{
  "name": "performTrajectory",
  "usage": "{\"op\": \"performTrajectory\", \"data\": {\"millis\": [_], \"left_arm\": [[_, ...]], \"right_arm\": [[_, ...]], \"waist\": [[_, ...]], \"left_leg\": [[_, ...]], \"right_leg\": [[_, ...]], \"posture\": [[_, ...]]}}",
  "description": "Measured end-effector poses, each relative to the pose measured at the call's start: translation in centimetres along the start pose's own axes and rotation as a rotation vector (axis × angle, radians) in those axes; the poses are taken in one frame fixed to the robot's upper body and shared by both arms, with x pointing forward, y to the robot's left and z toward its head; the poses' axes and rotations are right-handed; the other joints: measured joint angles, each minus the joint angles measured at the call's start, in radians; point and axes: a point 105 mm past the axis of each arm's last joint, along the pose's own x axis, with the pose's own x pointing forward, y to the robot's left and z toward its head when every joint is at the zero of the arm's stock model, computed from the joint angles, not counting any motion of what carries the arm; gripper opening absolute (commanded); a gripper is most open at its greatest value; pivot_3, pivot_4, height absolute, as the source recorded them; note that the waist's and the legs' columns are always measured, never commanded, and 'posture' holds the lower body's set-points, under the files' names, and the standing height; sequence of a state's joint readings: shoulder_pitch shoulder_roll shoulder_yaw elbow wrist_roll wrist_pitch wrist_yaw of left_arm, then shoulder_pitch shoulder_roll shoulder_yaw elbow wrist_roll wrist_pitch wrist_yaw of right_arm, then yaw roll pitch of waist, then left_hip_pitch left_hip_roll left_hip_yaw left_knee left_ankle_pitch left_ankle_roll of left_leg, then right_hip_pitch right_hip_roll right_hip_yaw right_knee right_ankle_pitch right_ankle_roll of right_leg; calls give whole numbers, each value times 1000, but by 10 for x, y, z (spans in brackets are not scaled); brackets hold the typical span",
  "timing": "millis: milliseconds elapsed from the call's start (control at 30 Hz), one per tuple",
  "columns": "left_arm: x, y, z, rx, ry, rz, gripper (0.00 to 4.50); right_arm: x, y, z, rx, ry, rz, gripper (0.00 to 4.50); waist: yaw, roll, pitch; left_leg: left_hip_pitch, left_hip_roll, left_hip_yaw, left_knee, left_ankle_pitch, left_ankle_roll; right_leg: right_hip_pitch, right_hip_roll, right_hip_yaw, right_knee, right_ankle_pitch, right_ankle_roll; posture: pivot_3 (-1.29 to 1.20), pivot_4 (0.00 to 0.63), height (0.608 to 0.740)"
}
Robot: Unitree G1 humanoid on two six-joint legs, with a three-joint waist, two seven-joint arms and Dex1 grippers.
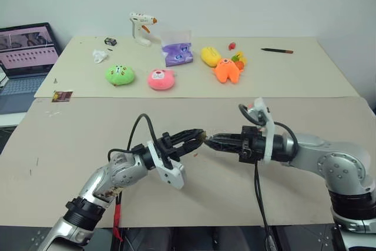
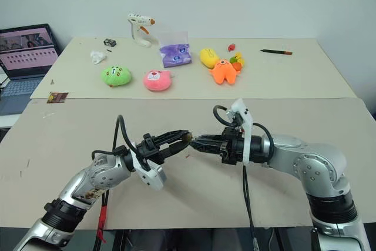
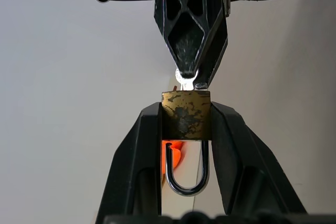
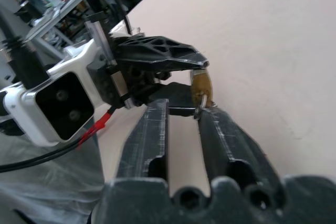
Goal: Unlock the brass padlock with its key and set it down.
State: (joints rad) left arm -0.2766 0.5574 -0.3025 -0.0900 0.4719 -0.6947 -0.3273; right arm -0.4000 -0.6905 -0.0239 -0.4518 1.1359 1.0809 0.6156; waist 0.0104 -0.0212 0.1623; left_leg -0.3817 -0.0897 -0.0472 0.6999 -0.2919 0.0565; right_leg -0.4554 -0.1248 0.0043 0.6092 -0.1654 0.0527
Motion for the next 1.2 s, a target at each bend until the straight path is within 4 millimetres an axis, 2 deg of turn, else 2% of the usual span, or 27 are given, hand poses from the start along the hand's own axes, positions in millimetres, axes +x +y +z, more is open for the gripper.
{"op": "performTrajectory", "data": {"millis": [100,300,833,1067,1200], "left_arm": [[-2,-5,-6,-15,21,-25,827],[-6,-13,-12,-29,45,-58,827],[-5,-25,-13,-9,52,-73,827],[-4,-25,-12,-9,50,-69,827],[-4,-24,-12,-7,48,-68,827]], "right_arm": [[-3,0,-6,-20,28,14,3274],[-5,-1,-2,-68,7,21,3274],[5,-24,-10,-62,4,-57,3274],[26,-20,-12,-66,14,-3,3274],[30,-21,-13,-74,27,1,3274]], "waist": [[0,0,0],[1,0,0],[1,0,0],[0,0,0],[0,0,0]], "left_leg": [[0,0,0,0,0,0],[0,0,1,0,1,-2],[0,0,1,0,4,-6],[0,0,1,0,4,-7],[0,0,0,0,4,-7]], "right_leg": [[0,0,0,0,0,0],[0,0,0,0,0,0],[0,0,0,0,0,0],[-1,0,0,1,0,0],[-1,0,0,1,0,0]], "posture": [[0,150,740],[0,150,740],[0,150,740],[0,150,740],[0,150,740]]}}
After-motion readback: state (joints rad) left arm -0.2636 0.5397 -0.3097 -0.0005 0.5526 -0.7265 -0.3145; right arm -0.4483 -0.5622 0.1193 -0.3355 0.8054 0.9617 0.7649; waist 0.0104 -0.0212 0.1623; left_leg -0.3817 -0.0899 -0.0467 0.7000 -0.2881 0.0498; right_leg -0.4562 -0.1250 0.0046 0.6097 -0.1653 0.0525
